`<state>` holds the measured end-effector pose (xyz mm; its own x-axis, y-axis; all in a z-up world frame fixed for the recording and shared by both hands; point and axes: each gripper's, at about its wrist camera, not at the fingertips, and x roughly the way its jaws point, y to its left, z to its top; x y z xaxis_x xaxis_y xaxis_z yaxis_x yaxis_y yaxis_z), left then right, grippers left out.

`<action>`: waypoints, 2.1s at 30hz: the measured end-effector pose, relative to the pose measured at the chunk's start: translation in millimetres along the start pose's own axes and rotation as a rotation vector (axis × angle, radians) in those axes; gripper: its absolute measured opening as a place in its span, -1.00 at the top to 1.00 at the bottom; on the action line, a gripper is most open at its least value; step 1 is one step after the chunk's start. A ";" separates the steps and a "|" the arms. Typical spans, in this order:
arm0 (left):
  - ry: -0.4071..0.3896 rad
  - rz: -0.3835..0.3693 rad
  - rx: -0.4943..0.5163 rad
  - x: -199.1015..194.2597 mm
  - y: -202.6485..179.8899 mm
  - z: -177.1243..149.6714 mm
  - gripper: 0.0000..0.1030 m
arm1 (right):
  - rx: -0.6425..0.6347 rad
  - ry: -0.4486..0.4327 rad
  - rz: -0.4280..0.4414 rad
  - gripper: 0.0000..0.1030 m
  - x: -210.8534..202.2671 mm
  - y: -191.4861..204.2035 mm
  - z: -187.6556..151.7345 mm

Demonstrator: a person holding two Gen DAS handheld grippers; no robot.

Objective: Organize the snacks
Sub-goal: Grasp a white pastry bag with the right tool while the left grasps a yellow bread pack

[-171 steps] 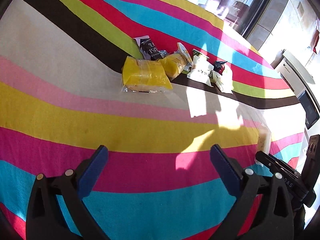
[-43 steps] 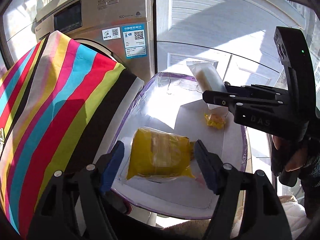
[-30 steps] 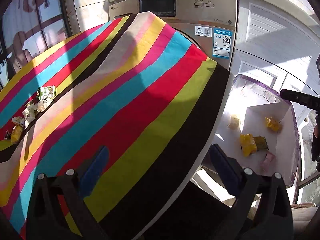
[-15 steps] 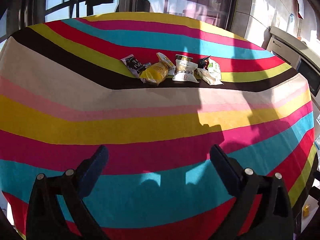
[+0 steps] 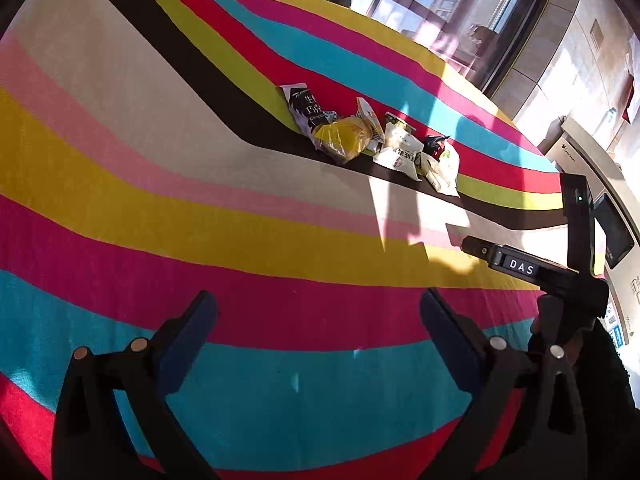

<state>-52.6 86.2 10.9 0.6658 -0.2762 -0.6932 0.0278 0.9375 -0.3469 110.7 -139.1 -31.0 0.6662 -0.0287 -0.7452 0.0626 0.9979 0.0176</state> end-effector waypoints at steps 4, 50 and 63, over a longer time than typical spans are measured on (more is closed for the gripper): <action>-0.001 -0.002 -0.002 -0.6 0.1 -1.5 -0.96 | -0.061 -0.005 -0.029 -0.68 33.9 20.1 44.2; 0.035 0.254 0.461 118.8 -80.6 122.1 -0.76 | 0.202 -0.196 0.332 0.54 -85.5 -48.1 -94.3; 0.030 -0.007 0.383 30.1 -59.4 39.5 0.19 | 0.229 -0.203 0.344 0.53 -85.0 -52.5 -95.9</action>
<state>-4.8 30.6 35.5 0.6429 -0.2836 -0.7115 0.3125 0.9452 -0.0945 -20.4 -183.5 -32.5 0.8078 0.2683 -0.5248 -0.0404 0.9135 0.4048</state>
